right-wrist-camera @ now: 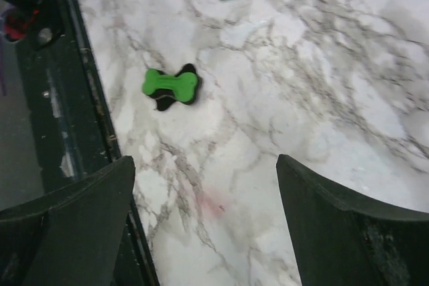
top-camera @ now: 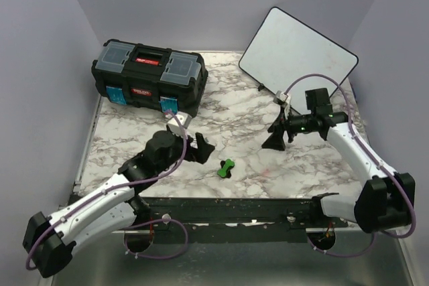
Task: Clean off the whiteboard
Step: Place the whiteboard eraser at the center of the board, then reset both arms
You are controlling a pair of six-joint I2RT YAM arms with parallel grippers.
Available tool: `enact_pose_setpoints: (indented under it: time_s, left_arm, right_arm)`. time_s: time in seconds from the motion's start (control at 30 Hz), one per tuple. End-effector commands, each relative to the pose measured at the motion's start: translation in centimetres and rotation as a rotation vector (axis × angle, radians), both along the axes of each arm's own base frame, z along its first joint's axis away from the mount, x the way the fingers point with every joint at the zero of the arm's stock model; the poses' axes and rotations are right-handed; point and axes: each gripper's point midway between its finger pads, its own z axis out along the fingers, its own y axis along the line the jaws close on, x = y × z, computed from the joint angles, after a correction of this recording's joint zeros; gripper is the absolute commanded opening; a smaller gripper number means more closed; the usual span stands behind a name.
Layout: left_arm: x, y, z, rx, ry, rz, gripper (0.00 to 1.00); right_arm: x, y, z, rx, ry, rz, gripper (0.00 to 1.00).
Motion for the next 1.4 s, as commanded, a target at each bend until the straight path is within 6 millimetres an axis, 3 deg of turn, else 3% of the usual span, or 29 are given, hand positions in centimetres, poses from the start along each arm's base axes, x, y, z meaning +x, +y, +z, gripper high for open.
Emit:
enact_pose_setpoints:
  time_s: [0.0, 0.1, 0.23, 0.33, 0.43, 0.57, 0.77, 0.93, 1.37]
  left_arm:
    - [0.7, 1.9, 4.9, -0.141, -0.068, 0.026, 0.98]
    - [1.5, 4.5, 7.4, -0.154, -0.121, 0.089, 0.98]
    - [2.9, 8.7, 9.7, -0.094, -0.169, 0.204, 0.99]
    - [4.0, 12.1, 10.3, -0.024, -0.182, 0.310, 0.99]
    - [4.6, 14.9, 10.3, 0.055, -0.177, 0.396, 0.99]
    - [4.8, 17.4, 10.5, 0.110, -0.199, 0.475, 0.99]
    - [4.7, 17.7, 9.9, 0.094, -0.215, 0.496, 0.99]
    - [4.3, 17.6, 9.0, 0.094, -0.218, 0.490, 0.99]
    - [4.1, 18.1, 9.1, 0.086, -0.235, 0.515, 0.98]
  right_arm:
    - [2.9, -3.5, 1.2, -0.074, -0.126, -0.208, 0.90]
    - [4.4, -6.5, 3.2, -0.038, -0.179, -0.350, 0.99]
    - [7.1, -11.3, 6.0, -0.018, -0.226, -0.621, 1.00]
    - [8.4, -13.8, 7.7, -0.061, -0.277, -0.792, 1.00]
    - [8.3, -14.6, 9.4, -0.070, -0.330, -0.855, 1.00]
    - [7.6, -13.9, 11.3, -0.037, -0.362, -0.828, 1.00]
    - [7.2, -13.2, 11.8, -0.014, -0.351, -0.792, 0.99]
    - [7.4, -14.2, 11.9, 0.005, -0.335, -0.906, 1.00]
    - [7.7, -16.0, 11.9, 0.041, -0.292, -1.087, 1.00]
